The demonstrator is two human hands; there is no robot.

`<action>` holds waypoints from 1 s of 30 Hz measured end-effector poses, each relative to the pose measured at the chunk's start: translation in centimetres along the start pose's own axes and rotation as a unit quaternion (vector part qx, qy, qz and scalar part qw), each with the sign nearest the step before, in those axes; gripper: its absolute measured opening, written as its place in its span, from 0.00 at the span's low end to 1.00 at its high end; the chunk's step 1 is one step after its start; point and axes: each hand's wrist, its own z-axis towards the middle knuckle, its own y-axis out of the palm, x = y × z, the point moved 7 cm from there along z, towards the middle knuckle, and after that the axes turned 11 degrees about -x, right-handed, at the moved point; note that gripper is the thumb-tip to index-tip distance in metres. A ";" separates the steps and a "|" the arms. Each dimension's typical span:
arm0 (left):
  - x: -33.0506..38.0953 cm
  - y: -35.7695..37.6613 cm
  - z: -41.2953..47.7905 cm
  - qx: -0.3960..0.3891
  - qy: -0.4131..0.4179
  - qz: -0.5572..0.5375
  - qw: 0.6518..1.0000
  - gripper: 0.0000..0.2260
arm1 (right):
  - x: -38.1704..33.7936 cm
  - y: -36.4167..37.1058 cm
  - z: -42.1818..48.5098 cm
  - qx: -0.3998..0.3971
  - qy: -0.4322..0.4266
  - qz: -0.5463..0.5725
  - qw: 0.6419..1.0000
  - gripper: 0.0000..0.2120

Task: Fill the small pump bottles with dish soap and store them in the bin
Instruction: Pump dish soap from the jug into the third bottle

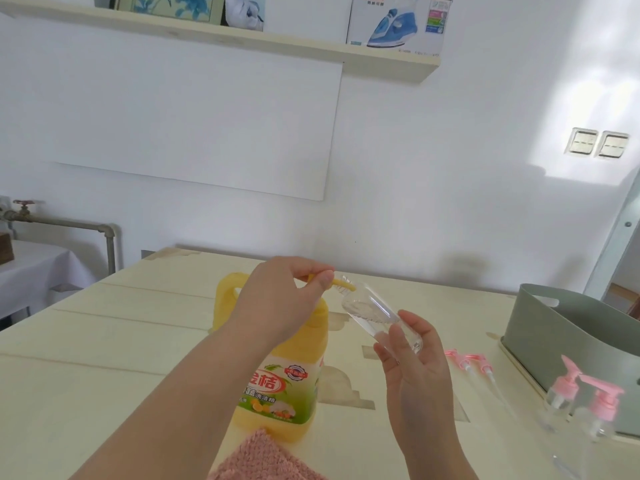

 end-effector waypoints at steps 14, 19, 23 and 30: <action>-0.4 1.5 -1.2 0.061 0.066 0.076 0.993 0.08 | 1.9 -0.8 0.1 0.003 0.009 0.015 1.000 0.31; -0.6 1.1 -1.0 0.030 0.038 0.055 0.997 0.09 | 1.2 -0.6 -0.2 0.034 0.025 0.048 0.998 0.28; -0.8 0.6 -0.4 0.005 -0.010 0.006 1.000 0.08 | 0.5 -0.3 -0.2 0.029 0.024 0.072 0.997 0.14; 0.3 0.2 0.3 -0.006 -0.004 0.034 0.999 0.07 | -0.7 0.2 0.2 -0.004 0.017 0.172 0.985 0.14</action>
